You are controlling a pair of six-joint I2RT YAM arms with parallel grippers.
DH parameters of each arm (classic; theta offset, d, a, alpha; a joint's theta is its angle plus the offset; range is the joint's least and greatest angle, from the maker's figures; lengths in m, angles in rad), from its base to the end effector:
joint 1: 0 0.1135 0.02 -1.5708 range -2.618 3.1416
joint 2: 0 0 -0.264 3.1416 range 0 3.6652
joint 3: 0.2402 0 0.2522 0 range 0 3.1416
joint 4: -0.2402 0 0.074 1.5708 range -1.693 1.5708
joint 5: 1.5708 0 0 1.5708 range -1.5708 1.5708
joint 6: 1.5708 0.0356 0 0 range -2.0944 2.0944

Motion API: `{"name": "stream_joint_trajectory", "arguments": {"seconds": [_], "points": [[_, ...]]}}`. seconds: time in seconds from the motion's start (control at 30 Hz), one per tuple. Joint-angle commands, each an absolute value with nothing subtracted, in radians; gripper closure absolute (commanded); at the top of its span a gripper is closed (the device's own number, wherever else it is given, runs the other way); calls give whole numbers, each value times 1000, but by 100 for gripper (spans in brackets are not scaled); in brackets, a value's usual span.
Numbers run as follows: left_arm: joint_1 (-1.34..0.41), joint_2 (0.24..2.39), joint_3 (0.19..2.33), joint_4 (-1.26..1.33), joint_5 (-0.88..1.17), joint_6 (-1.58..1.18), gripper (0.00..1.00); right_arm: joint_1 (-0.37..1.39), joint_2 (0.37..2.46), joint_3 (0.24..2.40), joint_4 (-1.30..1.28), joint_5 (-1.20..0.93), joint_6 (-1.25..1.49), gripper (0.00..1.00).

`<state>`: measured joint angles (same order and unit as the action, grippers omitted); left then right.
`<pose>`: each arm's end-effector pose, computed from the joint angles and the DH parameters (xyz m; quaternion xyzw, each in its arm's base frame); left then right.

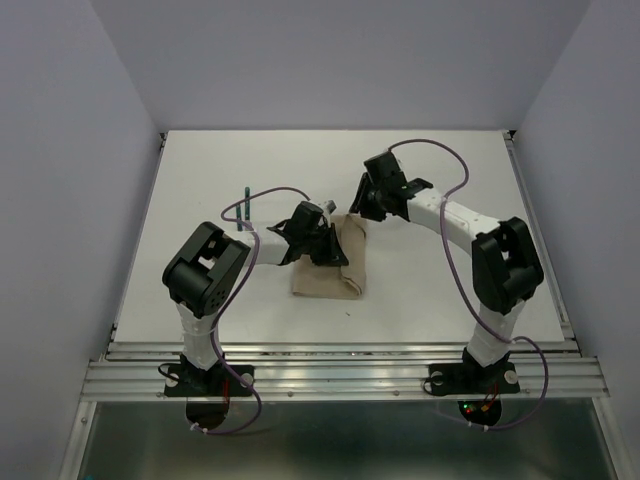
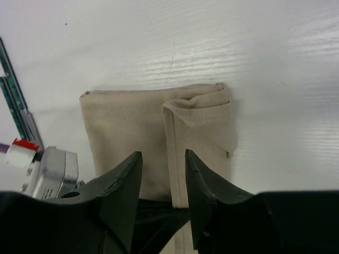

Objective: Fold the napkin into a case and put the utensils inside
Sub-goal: Fold the lower triangle-folded napkin at the center of the board.

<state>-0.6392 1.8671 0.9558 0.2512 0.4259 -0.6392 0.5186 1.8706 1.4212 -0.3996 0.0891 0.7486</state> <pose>0.2951 -0.2377 0.1439 0.0929 0.8778 -0.4088 0.2317 0.3637 0.2039 0.2312 0.1229 0.9267 0.1753 0.3090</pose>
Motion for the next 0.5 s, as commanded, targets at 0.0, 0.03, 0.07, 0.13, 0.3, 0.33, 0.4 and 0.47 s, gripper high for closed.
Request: {"name": "stream_joint_trajectory", "arguments": {"seconds": [0.0, 0.03, 0.07, 0.13, 0.3, 0.33, 0.4, 0.47], "points": [[-644, 1855, 931, 256, 443, -632, 100, 523, 1769, 1314, -379, 66, 736, 56], [-644, 1853, 931, 256, 443, -632, 100, 523, 1732, 1286, -374, 54, 736, 56], [-644, 1853, 931, 256, 445, -632, 100, 523, 1714, 1260, -367, 46, 736, 56], [-643, 1852, 931, 256, 445, -630, 100, 523, 1660, 1176, -338, 11, 730, 57], [-641, 1856, 936, 256, 451, -630, 100, 532, 1563, 988, -236, -113, 744, 66], [-640, 1856, 934, 258, 454, -630, 100, 549, 1552, 964, -216, -130, 752, 69], [-640, 1861, 934, 259, 457, -632, 100, 587, 1539, 908, -201, -136, 764, 74], [-640, 1862, 936, 259, 459, -632, 100, 612, 1539, 875, -190, -144, 772, 75]]}}
